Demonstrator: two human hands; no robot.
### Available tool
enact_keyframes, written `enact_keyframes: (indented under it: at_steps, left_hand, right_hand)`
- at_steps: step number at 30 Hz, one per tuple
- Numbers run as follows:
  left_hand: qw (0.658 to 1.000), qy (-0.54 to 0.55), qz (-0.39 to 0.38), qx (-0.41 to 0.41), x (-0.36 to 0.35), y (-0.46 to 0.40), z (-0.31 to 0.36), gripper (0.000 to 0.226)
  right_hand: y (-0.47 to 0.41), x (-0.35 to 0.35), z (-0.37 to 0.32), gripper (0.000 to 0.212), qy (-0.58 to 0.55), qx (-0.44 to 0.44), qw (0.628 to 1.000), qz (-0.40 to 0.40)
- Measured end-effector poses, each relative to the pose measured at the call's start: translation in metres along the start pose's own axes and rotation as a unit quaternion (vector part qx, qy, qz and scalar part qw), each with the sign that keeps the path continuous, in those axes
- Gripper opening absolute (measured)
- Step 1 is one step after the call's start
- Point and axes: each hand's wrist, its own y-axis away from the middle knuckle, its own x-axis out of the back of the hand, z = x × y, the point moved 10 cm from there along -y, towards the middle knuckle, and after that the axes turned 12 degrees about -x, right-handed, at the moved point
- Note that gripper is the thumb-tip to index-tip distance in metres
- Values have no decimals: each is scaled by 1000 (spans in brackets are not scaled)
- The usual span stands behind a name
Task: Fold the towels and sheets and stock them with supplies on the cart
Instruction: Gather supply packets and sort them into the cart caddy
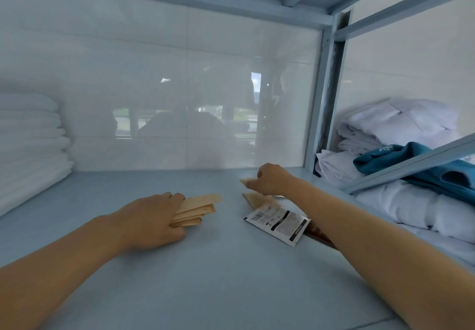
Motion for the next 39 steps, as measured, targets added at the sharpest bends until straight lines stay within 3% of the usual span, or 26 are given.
enact_keyframes:
  at_steps: [3, 7, 12, 16, 23, 29, 33, 36, 39]
  left_hand:
    - [1000, 1, -8, -4, -2, -1, 3, 71]
    - [1000, 14, -15, 2, -1, 2, 1, 66]
    - [998, 58, 25, 14, 16, 7, -8, 47]
    - [994, 71, 75, 18, 32, 13, -17, 42]
    - [988, 115, 100, -28, 32, 13, 3, 32]
    - [986, 144, 77, -20, 23, 13, 6, 42]
    - [986, 151, 59, -23, 18, 13, 12, 45]
    - [985, 165, 45, -24, 13, 12, 19, 47]
    - [985, 167, 40, -27, 11, 11, 27, 64]
  right_hand:
    - [4, -28, 9, 57, 53, -33, 998, -32]
    - [11, -44, -18, 59, 91, 44, 992, -75]
    - [38, -44, -47, 73, -29, 166, 981, -98]
    - [62, -52, -64, 78, -110, 202, 962, -144]
    - [78, -46, -63, 111, -79, 208, 951, -213]
    - [81, -42, -70, 100, -105, 231, 951, -174]
    - [87, -50, -83, 59, -155, 252, 940, -168]
    - [92, -52, -87, 58, -189, 277, 918, -210]
    - [88, -45, -76, 65, -204, 269, 907, -251]
